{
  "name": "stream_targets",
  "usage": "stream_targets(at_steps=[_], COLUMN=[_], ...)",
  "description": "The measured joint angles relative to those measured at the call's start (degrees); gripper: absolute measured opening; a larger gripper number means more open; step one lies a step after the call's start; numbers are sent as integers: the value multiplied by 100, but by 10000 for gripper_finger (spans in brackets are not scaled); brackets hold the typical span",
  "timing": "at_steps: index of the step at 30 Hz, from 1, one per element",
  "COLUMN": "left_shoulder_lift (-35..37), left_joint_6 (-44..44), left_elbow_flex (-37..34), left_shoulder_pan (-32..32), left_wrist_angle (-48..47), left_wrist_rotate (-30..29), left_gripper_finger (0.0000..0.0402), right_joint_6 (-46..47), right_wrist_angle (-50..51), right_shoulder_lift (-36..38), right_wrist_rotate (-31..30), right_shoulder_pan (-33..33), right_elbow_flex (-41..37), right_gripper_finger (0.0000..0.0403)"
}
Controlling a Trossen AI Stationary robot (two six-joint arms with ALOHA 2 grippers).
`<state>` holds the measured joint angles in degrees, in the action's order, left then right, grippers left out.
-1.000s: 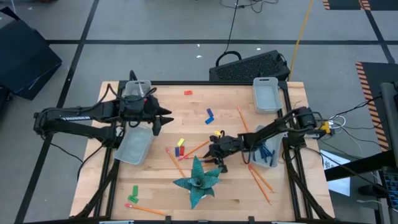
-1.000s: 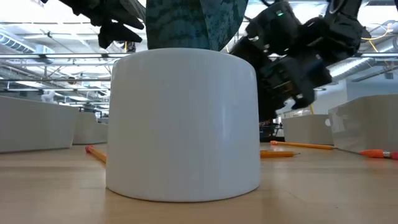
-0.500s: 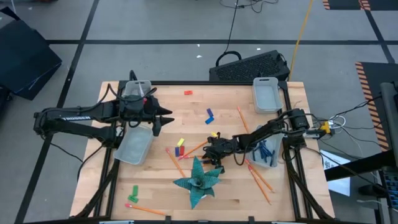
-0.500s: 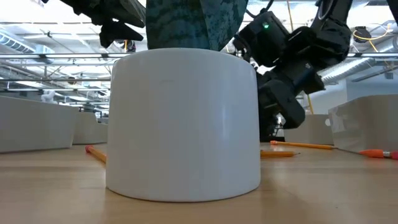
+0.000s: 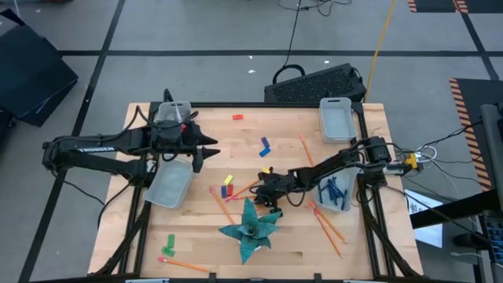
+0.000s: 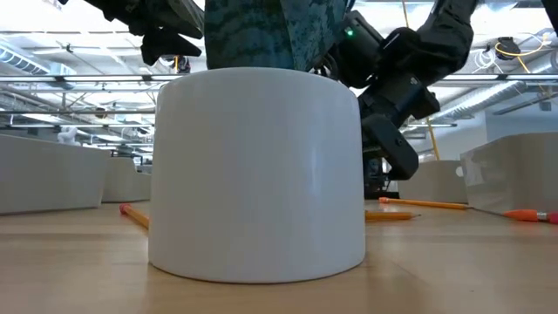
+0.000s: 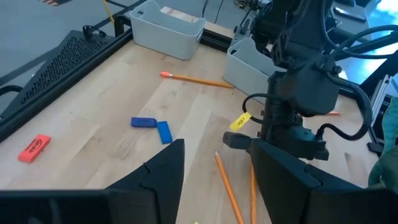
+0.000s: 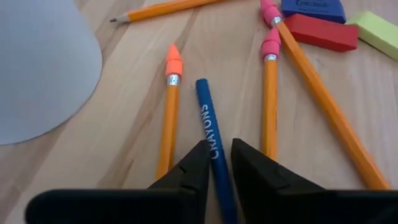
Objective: Sort crayons/erasers/pens/pencils in bins
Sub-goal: Put the blue crayon into the bottom right gray bin
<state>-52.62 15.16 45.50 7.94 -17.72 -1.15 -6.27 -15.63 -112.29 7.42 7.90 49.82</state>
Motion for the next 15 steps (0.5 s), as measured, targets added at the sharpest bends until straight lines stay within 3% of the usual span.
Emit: stream_targets(at_steps=[7,15], left_shoulder_lift=[2,2], left_joint_6=[38,235], left_elbow_flex=[0,0], left_shoulder_pan=[0,0], left_wrist_angle=[9,-11], left_wrist_rotate=[0,-2], left_gripper_finger=[186,186], right_joint_6=[-110,-294], right_wrist_angle=[141,64], right_shoulder_lift=[22,78], right_wrist_rotate=[-6,-9], right_shoulder_pan=[-2,1], right_elbow_flex=[-4,-22], right_gripper_finger=[26,24])
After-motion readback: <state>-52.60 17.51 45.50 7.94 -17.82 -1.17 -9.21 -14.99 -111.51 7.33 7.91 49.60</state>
